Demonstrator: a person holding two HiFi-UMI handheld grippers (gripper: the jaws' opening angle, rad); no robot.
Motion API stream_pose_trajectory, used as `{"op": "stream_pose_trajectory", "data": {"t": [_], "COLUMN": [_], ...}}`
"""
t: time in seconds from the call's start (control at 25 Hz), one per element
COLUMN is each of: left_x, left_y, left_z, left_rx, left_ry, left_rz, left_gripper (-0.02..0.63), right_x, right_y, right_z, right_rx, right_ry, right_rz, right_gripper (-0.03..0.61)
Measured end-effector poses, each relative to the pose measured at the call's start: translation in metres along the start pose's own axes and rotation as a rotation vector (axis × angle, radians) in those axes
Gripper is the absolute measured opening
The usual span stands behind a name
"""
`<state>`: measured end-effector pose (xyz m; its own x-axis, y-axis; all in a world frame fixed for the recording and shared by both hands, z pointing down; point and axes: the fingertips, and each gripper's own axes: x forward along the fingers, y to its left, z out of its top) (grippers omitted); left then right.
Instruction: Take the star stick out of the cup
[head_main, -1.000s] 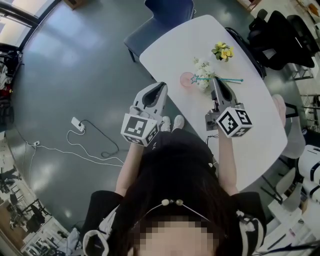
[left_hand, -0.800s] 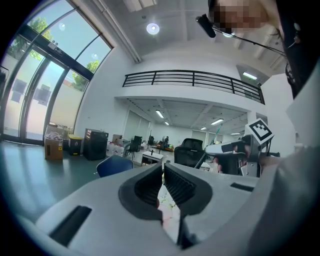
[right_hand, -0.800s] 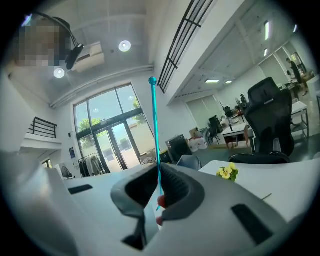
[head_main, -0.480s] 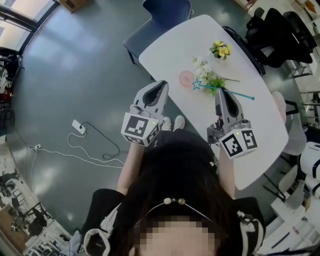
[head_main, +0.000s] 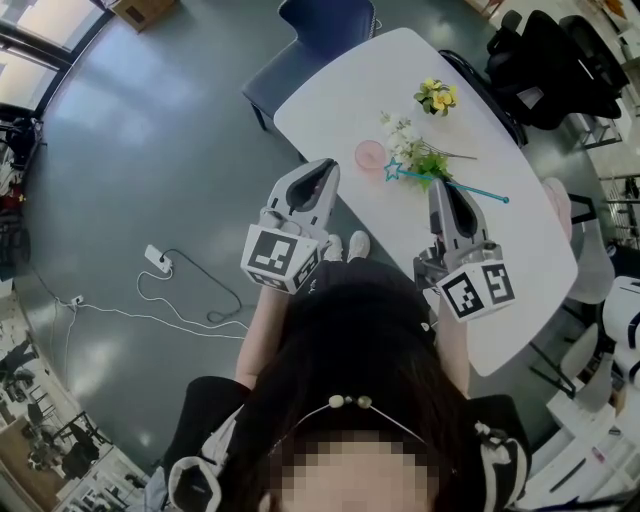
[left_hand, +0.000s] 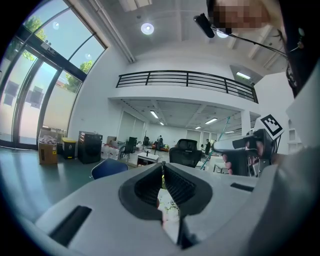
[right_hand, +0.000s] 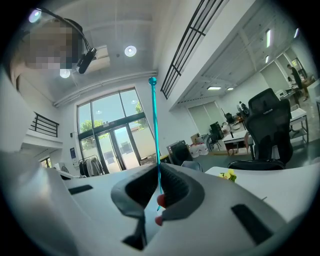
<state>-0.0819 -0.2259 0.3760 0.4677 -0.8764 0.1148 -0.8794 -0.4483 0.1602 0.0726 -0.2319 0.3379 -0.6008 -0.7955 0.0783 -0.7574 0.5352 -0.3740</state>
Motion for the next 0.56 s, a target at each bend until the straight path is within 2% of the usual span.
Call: {"op": "stream_pose_trajectory", "data": {"t": [0.56], "left_x": [0.0030], "left_y": [0.0035], "left_z": [-0.0084], "left_rx": [-0.003], "left_ry": [0.017], "left_rz": [0.005], "left_gripper": [0.018], "right_x": [0.0023], "right_y": [-0.0042], "right_z": [-0.0051], "right_rx": [-0.016], "right_ry": [0.009], "right_rz": [-0.012], "right_gripper": [0.020]}}
